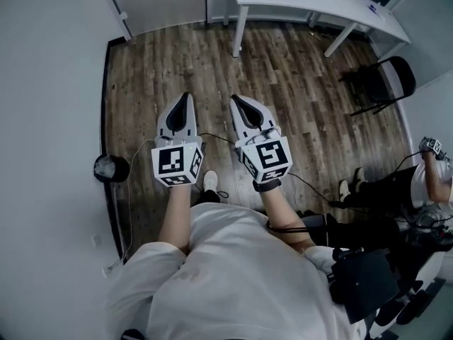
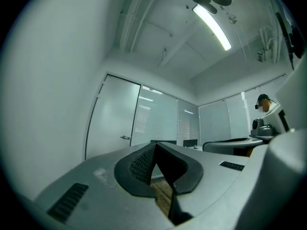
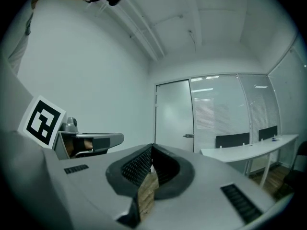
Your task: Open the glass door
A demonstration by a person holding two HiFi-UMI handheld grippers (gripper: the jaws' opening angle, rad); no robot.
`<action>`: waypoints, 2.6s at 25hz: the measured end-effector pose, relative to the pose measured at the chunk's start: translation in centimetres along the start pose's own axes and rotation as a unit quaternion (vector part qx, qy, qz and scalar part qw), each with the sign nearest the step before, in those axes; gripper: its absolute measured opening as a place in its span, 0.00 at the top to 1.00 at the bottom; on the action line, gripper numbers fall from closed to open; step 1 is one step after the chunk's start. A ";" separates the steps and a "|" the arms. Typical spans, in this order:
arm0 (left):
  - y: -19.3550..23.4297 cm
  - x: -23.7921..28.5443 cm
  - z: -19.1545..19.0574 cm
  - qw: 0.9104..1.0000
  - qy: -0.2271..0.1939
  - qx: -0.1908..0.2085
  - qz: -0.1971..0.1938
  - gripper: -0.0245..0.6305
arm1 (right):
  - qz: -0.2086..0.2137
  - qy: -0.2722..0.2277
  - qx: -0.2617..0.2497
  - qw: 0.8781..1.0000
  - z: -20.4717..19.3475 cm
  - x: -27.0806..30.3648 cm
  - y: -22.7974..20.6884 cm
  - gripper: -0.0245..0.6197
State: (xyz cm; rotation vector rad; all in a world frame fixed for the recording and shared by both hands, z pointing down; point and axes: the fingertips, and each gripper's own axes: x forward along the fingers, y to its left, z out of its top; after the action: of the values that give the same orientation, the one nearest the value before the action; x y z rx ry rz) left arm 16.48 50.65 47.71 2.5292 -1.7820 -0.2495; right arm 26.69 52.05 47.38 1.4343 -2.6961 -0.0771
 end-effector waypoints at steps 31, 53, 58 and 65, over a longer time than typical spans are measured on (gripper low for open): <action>17.5 41.5 -3.7 0.998 0.026 0.032 0.038 0.98 | 0.061 -0.050 0.053 0.995 0.7 40.8 -21.6 0.96; 37.3 69.7 -5.6 1.000 0.011 -0.013 0.015 0.98 | 0.039 0.022 0.059 0.997 -3.9 74.8 -33.6 0.96; 46.0 76.7 -5.1 0.999 0.004 0.022 -0.049 0.98 | 0.004 -0.023 0.034 0.999 -0.8 84.3 -33.8 0.96; 47.8 85.8 -9.6 0.994 0.065 -0.043 -0.079 0.98 | -0.010 0.011 0.052 0.999 -2.6 91.3 -38.9 0.96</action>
State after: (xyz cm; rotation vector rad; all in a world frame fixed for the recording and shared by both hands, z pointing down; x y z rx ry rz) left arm 1.52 -46.72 53.72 2.5637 -1.4947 -0.1589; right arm 8.32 -45.42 51.47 1.4808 -2.7058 0.0776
